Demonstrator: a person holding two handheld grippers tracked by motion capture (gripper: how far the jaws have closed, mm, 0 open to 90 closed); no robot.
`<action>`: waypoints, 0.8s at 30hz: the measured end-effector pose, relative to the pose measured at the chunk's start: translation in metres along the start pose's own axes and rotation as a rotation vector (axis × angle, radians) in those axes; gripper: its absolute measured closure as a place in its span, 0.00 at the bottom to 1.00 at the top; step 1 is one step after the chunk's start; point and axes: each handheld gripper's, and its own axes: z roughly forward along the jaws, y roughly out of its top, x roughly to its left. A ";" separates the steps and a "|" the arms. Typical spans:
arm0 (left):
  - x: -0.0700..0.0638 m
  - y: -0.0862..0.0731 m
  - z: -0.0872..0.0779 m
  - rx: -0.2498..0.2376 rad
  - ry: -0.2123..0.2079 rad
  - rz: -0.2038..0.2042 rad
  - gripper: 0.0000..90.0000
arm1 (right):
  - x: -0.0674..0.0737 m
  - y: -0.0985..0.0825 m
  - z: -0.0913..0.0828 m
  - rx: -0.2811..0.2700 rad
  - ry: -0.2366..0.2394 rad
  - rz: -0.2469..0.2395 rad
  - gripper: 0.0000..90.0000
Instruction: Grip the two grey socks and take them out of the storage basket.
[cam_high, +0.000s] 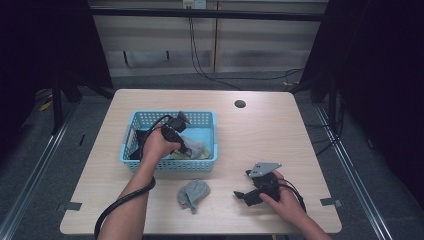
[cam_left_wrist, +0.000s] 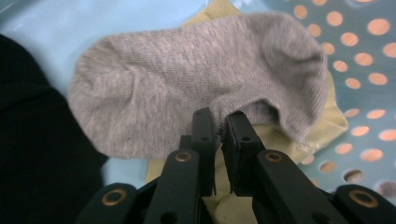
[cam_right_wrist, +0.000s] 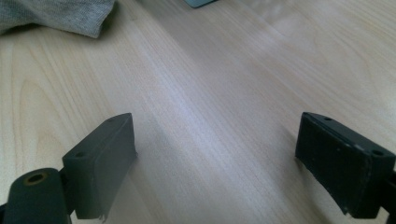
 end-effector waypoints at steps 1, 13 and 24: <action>0.000 0.000 -0.003 -0.002 0.001 0.002 0.92 | 0.000 0.000 0.000 0.000 0.001 0.001 0.13; -0.002 0.000 -0.042 -0.008 0.005 0.042 0.93 | 0.000 0.000 0.000 -0.001 0.000 -0.002 0.13; -0.005 0.000 -0.070 -0.032 0.004 0.058 0.93 | 0.000 0.000 0.000 -0.002 -0.001 -0.006 0.13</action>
